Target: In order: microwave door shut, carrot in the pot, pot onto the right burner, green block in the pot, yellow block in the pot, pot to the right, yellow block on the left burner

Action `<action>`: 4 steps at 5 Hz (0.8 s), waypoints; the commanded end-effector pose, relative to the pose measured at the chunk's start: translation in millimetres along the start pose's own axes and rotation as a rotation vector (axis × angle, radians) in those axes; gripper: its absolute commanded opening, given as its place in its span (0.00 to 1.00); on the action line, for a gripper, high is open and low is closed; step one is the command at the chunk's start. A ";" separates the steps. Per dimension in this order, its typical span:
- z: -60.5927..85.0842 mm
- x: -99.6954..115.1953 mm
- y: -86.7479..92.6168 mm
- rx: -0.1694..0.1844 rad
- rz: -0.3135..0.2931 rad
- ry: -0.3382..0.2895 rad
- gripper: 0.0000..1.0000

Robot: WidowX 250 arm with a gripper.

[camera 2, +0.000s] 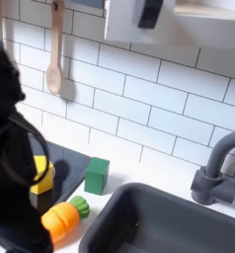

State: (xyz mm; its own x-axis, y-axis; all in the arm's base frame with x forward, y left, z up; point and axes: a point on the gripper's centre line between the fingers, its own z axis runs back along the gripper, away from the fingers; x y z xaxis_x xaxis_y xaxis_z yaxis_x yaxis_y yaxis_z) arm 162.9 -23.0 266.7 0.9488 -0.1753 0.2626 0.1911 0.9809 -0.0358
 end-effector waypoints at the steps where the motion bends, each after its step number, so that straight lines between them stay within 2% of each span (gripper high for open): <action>1: -4.5 7.0 -5.4 -0.016 -0.064 -0.013 1.00; 2: -6.7 12.9 -7.8 -0.032 -0.099 -0.020 1.00; 3: -9.5 17.5 -12.7 -0.062 -0.129 -0.022 1.00; 4: -10.2 25.3 -18.9 -0.072 -0.151 -0.037 1.00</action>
State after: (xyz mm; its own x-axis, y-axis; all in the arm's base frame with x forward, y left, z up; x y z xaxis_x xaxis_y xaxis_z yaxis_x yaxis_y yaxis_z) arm 186.1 -46.7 263.8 0.9005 -0.3140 0.3008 0.3471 0.9358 -0.0624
